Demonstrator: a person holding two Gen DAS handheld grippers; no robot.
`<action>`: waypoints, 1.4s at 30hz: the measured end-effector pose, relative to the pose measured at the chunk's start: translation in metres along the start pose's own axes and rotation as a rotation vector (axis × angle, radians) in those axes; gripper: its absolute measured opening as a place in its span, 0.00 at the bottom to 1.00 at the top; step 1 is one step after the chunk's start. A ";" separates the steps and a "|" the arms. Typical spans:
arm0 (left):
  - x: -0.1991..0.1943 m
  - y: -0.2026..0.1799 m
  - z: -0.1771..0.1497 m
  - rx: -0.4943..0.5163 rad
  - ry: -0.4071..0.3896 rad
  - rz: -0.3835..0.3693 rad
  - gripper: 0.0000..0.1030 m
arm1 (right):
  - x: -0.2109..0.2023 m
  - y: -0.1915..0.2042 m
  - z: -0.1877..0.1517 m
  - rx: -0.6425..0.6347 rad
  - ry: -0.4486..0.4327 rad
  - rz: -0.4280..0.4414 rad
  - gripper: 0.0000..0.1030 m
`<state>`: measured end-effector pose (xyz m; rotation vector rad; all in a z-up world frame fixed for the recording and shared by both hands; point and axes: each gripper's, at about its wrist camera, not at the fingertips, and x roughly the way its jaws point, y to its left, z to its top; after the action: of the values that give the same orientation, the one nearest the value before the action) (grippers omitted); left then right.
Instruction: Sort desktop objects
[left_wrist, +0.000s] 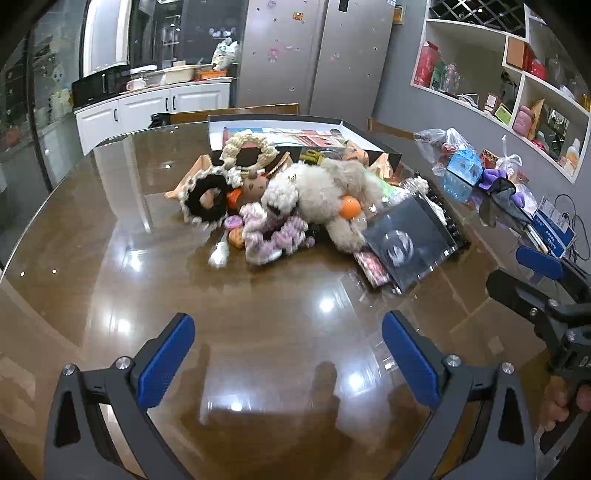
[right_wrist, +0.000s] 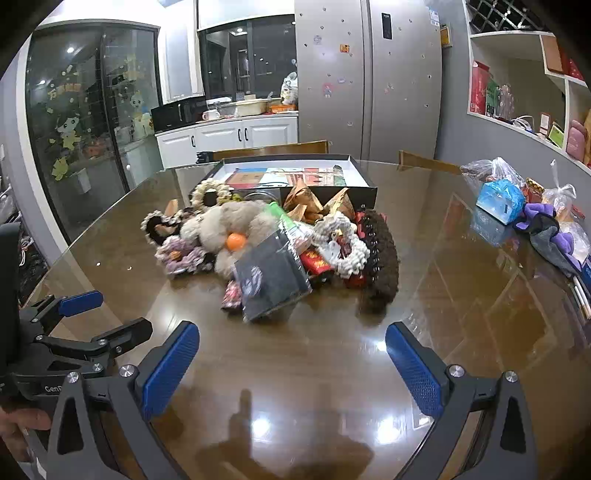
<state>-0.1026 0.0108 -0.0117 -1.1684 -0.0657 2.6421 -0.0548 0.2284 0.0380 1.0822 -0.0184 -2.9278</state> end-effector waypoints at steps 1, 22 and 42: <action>0.005 0.001 0.004 0.001 0.005 -0.008 0.99 | 0.004 -0.001 0.003 0.000 0.003 -0.003 1.00; 0.082 0.011 0.046 0.034 0.129 0.058 0.98 | 0.098 -0.008 0.038 0.031 0.138 0.013 0.99; 0.064 0.009 0.042 0.027 0.088 0.077 0.14 | 0.088 0.001 0.035 0.017 0.132 0.071 0.32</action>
<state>-0.1765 0.0200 -0.0311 -1.3016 0.0313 2.6441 -0.1438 0.2256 0.0075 1.2475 -0.0784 -2.7933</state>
